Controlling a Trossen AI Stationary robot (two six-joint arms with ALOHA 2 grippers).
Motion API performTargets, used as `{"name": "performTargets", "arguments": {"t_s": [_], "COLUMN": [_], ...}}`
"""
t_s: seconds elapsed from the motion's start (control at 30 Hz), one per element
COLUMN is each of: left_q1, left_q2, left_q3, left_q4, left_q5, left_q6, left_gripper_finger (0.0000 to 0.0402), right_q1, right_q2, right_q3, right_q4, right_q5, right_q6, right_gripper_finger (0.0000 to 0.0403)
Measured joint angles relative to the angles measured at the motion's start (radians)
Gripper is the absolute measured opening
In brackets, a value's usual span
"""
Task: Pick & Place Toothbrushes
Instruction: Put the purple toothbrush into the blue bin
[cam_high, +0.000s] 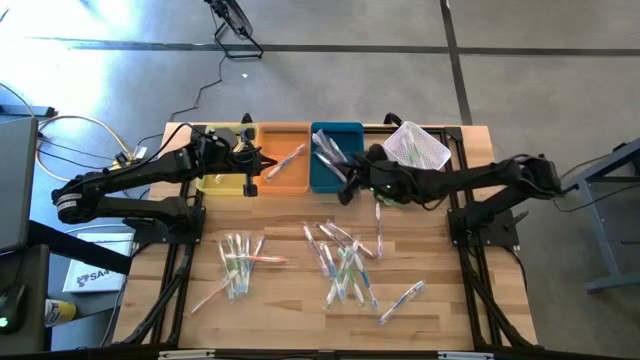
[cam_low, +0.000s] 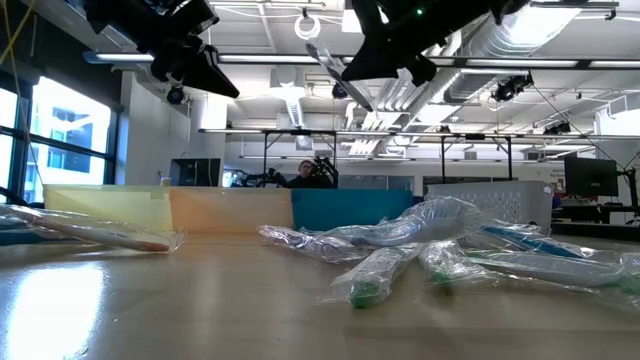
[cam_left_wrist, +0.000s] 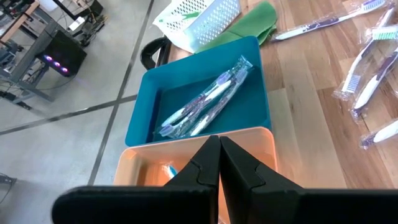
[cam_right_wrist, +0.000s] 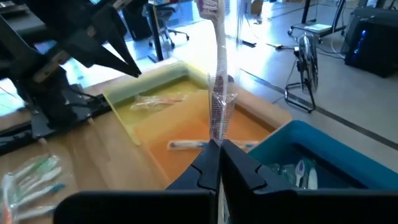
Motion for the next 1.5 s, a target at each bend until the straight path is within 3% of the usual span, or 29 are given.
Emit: {"name": "performTargets", "arguments": {"t_s": [0.43, 1.0, 1.5], "left_q1": [0.000, 0.000, 0.000], "left_q2": [0.000, 0.000, 0.000], "left_q3": [0.000, 0.000, 0.000], "left_q4": [-0.017, -0.016, -0.015], "left_q5": [0.000, 0.000, 0.000], "left_q6": [0.000, 0.000, 0.000], "left_gripper_finger": [0.0006, 0.0006, 0.0006], "right_q1": [-0.099, -0.314, -0.376], "right_q2": [0.167, 0.244, 0.338], "right_q3": [0.276, 0.314, 0.313], "right_q4": [-0.389, -0.400, -0.416], "right_q5": [-0.011, -0.305, -0.402], "right_q6": [0.071, 0.110, 0.143], "right_gripper_finger": [0.0003, 0.0003, 0.0003]}}
